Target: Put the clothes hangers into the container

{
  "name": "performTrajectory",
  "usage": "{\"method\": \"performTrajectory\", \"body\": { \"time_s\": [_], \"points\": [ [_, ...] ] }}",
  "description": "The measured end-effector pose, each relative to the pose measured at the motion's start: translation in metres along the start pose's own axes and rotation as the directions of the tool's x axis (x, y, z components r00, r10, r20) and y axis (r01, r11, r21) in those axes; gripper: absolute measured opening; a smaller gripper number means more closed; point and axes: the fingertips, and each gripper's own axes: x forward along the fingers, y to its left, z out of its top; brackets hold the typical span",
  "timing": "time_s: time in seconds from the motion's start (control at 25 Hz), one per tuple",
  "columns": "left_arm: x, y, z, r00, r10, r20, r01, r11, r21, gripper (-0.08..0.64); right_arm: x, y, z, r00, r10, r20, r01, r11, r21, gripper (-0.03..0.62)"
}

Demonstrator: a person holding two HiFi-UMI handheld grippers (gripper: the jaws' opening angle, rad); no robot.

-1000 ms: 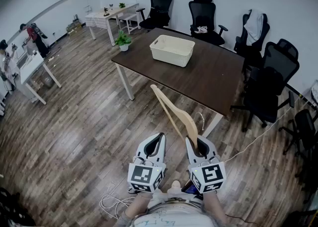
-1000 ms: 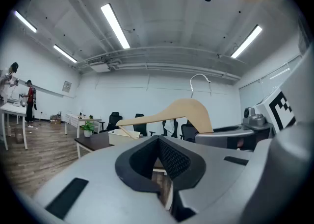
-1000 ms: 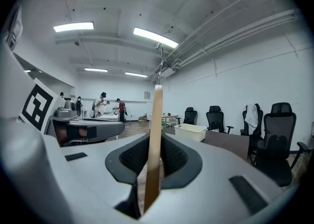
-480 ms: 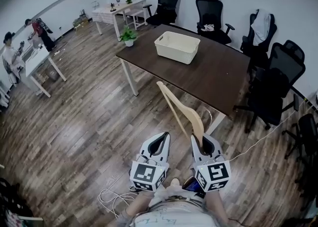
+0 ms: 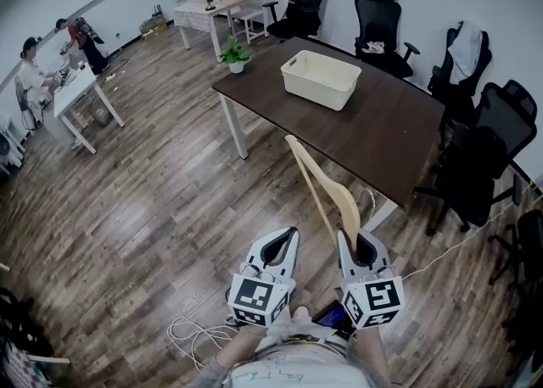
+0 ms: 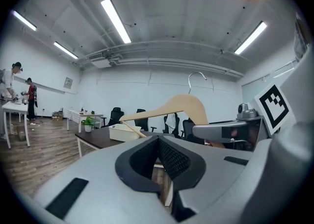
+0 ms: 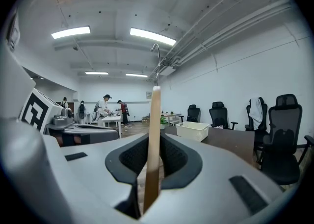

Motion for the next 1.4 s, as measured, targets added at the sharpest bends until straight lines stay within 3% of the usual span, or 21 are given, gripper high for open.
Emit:
{"method": "performTrajectory", "body": {
  "time_s": [0.92, 1.4],
  "points": [
    [0.091, 0.126, 0.015, 0.998, -0.063, 0.004, 0.063, 0.998, -0.021, 0.011, 0.153, 0.007, 0.017, 1.0, -0.006, -0.004, 0.006, 1.0, -0.005, 0.06],
    [0.107, 0.158, 0.01, 0.992, -0.129, -0.016, 0.128, 0.991, -0.026, 0.011, 0.187, 0.014, 0.014, 0.999, -0.053, -0.009, 0.053, 0.998, 0.014, 0.06]
  ]
}}
